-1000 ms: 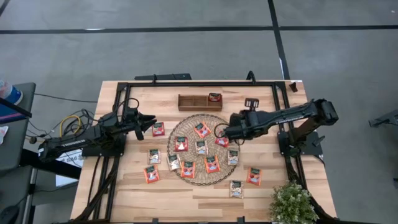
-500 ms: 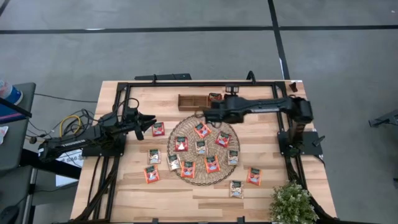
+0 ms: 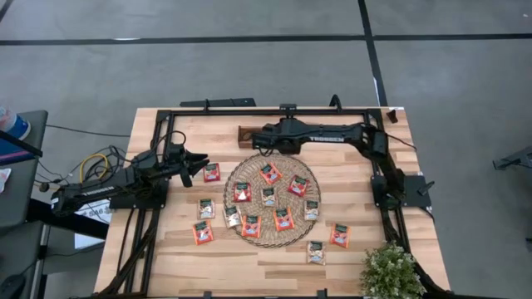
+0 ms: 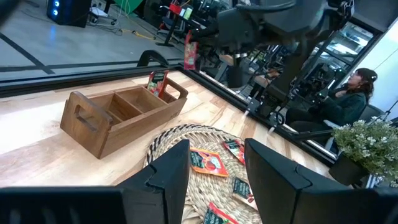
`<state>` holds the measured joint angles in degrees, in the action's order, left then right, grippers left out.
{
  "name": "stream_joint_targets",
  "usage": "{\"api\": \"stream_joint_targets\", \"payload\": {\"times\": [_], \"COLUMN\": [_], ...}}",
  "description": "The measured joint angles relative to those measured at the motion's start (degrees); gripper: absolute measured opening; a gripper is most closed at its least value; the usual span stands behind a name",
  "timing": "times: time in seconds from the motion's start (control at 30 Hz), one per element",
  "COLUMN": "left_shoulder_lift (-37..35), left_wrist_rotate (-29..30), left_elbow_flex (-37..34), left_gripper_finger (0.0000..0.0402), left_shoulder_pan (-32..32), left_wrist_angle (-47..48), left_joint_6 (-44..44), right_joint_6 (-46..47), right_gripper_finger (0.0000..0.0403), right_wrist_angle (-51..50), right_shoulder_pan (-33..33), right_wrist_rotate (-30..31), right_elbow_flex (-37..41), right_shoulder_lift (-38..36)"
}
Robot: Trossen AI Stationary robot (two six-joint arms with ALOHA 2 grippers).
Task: Pick & Place Tea
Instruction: Put the red tea bag into the right section of the wooden organizer
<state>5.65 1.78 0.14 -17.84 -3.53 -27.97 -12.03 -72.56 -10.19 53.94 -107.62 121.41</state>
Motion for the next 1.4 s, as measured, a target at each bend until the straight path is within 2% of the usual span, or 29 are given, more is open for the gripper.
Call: {"api": "stream_joint_targets", "payload": {"times": [0.13, 0.37, 0.93, 1.4], "left_shoulder_lift": [0.00, 0.00, -0.01, -0.01], "left_wrist_rotate": [0.01, 0.48, 0.49, 1.55], "left_elbow_flex": [0.00, 0.00, 0.00, 0.00], "left_gripper_finger": [0.0146, 0.0146, 0.0146, 0.0146], "left_shoulder_pan": [0.01, 0.02, 0.02, 0.02], "left_wrist_angle": [-0.02, -0.02, -0.02, -0.02], "left_joint_6": [0.07, 0.09, 0.08, 0.07], "right_joint_6": [-0.01, -0.09, -6.49, -8.83], "right_gripper_finger": [0.0000, 0.0000, 0.0000, 0.0000], "right_wrist_angle": [2.84, 5.78, 18.72, 23.74], "right_shoulder_pan": [-1.27, -3.43, -5.02, -6.24], "right_wrist_rotate": [-0.87, -6.26, -5.36, -5.40], "right_elbow_flex": [0.01, 1.08, 10.91, 15.48], "right_shoulder_lift": [-0.13, -0.13, -0.13, -0.19]}}
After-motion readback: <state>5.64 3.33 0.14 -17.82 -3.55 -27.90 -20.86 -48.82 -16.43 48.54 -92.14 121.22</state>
